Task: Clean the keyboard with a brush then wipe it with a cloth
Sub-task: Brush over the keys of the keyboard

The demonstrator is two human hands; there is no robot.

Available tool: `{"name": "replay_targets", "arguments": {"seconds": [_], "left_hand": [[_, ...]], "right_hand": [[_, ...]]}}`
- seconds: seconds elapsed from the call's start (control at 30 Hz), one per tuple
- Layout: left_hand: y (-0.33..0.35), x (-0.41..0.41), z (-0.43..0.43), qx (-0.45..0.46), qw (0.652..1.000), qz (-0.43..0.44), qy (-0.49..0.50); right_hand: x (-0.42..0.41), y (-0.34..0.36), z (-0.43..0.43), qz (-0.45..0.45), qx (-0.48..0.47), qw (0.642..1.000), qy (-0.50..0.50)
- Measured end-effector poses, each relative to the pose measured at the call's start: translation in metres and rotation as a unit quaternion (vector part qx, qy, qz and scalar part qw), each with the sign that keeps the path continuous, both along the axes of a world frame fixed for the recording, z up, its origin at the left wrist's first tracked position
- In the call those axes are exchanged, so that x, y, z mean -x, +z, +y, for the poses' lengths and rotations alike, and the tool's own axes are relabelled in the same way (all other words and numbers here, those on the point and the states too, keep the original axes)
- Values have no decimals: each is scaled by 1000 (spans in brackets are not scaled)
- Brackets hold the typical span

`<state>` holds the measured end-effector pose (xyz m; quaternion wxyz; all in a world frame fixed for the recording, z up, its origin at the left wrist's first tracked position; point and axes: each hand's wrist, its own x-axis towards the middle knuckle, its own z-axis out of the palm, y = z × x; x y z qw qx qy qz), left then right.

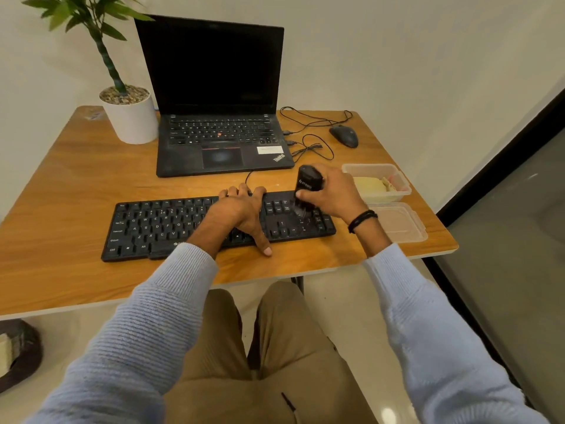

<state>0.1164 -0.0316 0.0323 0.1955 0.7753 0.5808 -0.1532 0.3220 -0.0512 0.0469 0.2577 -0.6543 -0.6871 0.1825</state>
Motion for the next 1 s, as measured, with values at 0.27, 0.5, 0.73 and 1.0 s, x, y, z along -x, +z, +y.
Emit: {"name": "replay_targets", "arguments": {"seconds": [0.27,0.5,0.73,1.0], "left_hand": [[1,-1,-1,2,1000,1,4],[2,1,-2,1,1000,-1,2],[3,0,-2,3,1000,-1,3],[4,0,-3,7,1000,1,6]], "right_hand": [[5,-2,2,14,46,991,128],[-12,5,22,23,96,978,185],[-26,17,23,38,127,967,220],[-26,13,7,30,172,956,237]]}}
